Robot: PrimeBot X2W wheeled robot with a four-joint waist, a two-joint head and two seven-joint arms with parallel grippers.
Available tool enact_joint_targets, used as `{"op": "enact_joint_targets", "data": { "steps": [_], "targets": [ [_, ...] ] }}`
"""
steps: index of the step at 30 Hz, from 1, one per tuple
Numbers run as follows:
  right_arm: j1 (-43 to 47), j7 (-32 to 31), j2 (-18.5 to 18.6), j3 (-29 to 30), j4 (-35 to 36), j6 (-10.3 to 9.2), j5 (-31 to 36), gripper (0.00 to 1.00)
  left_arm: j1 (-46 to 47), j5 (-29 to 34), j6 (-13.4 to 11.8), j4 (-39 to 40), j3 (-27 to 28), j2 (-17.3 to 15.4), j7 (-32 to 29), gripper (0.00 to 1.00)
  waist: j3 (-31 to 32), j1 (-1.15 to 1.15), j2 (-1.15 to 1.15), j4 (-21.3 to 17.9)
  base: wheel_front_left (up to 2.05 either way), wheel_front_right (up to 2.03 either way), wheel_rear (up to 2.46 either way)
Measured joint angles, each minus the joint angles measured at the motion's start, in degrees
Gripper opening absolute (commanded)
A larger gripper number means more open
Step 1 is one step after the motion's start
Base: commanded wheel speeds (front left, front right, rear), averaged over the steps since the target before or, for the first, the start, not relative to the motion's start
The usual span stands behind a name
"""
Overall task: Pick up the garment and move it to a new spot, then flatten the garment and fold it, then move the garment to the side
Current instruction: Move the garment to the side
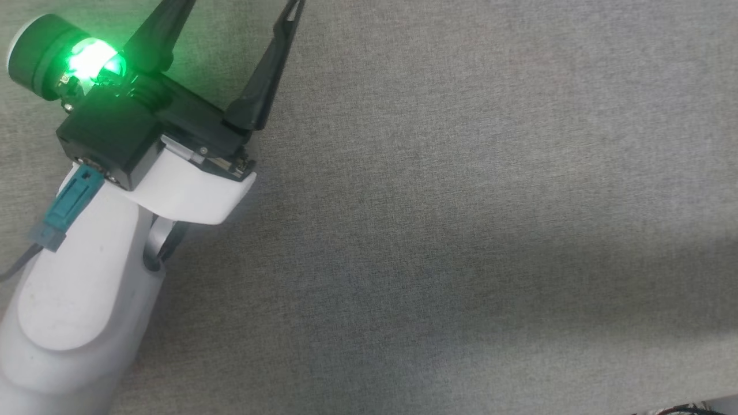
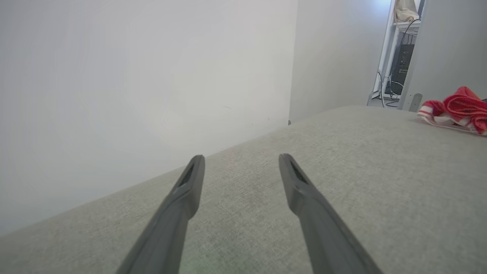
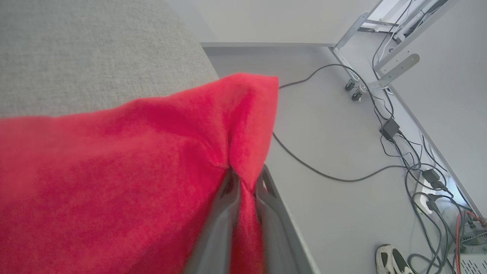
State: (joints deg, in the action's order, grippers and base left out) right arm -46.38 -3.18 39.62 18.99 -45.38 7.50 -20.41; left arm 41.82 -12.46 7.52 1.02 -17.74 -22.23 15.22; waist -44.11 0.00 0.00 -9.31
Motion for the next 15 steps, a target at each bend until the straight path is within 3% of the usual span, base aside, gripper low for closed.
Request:
{"op": "enact_joint_targets", "data": {
  "steps": [1,2,3,9,15],
  "targets": [
    [-0.31,0.87,-0.09,-0.66,-1.29,0.00,0.45,0.01,-0.03,0.00,0.00,-0.16,0.08,0.04,0.00,1.00,0.24,0.00,0.00,0.04,0.00,0.00,0.00],
    [-0.58,2.05,-0.15,-1.04,-2.35,0.00,0.86,0.41,-0.19,0.01,-0.01,-0.37,0.26,0.04,0.00,1.00,0.52,0.00,0.00,0.06,0.00,0.00,0.00],
    [-0.91,3.15,-0.11,-1.33,-3.46,0.00,1.25,0.99,-0.48,0.00,-0.01,-0.63,0.51,0.09,0.00,1.00,0.88,0.00,0.00,0.07,0.00,0.00,0.00],
    [-0.74,8.88,0.09,-7.65,-4.45,0.00,1.81,1.00,-4.99,-0.11,-0.02,-2.27,2.75,2.09,-0.08,1.00,4.97,0.00,0.00,0.26,0.00,0.00,0.00],
    [3.90,13.52,-2.23,-17.61,1.68,0.00,0.19,1.00,-13.85,-0.75,-0.02,-4.75,6.91,6.66,-0.08,1.00,12.42,0.00,0.00,1.32,0.00,0.00,0.00]
  ]
}}
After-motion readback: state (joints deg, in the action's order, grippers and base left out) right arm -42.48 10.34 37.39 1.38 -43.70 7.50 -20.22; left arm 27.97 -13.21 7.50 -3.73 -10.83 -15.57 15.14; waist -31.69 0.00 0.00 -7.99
